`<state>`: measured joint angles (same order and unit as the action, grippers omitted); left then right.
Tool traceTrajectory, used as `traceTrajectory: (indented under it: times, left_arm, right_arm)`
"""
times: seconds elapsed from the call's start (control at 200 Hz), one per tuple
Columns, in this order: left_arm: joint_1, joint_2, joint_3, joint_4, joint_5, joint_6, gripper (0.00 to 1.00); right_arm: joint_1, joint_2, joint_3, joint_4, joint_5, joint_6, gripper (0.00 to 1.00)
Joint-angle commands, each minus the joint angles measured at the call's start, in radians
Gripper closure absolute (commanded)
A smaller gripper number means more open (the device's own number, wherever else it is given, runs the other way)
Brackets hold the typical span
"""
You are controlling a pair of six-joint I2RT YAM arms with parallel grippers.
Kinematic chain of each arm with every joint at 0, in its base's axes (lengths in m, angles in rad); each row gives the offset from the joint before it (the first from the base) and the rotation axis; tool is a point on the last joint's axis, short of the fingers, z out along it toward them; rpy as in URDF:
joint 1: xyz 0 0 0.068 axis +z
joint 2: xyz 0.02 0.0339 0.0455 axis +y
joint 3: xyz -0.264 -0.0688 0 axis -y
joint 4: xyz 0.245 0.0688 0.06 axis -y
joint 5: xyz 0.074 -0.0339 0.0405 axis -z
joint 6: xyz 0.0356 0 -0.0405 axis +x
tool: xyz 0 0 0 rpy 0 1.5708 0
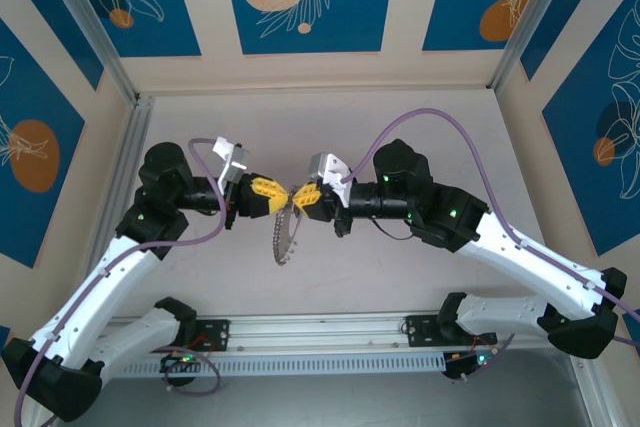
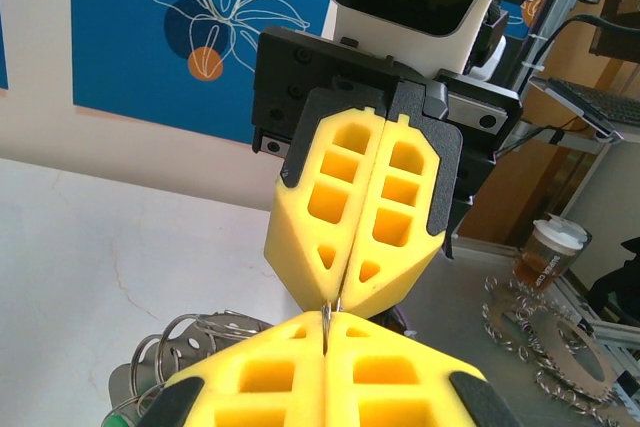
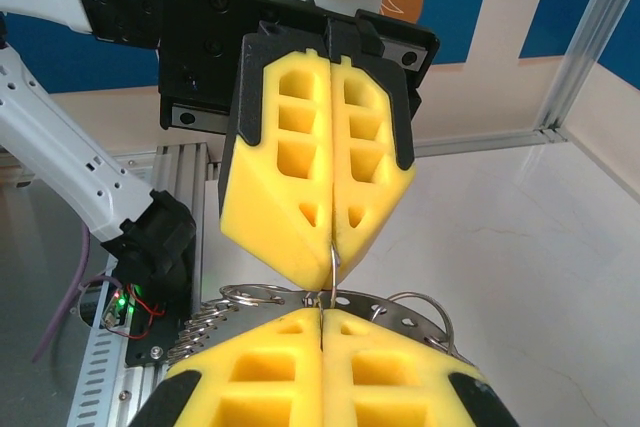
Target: Put the keys on the keyring
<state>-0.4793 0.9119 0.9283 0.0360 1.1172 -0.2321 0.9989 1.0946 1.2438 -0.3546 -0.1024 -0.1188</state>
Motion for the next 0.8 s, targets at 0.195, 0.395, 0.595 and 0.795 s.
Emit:
traceTrajectory:
  times: [0.195, 0.395, 0.595, 0.795]
  left_arm:
    - [-0.04, 0.005, 0.032, -0.005, 0.018, 0.022, 1.0]
    - [-0.041, 0.005, 0.03, -0.01, 0.015, 0.023, 1.0]
    - [-0.042, 0.006, 0.032, 0.008, 0.012, 0.008, 1.0]
    - [-0.042, 0.023, 0.008, 0.171, 0.006, -0.117, 1.0]
  right_arm:
    - [0.006, -0.001, 0.0, 0.144, -0.031, -0.011, 1.0]
    - [0.012, 0.005, 0.0, 0.143, -0.024, -0.036, 1.0]
    - [0.039, 0.016, 0.001, 0.118, 0.016, -0.08, 1.0]
    - [0.106, 0.021, -0.014, 0.104, 0.13, -0.163, 1.0]
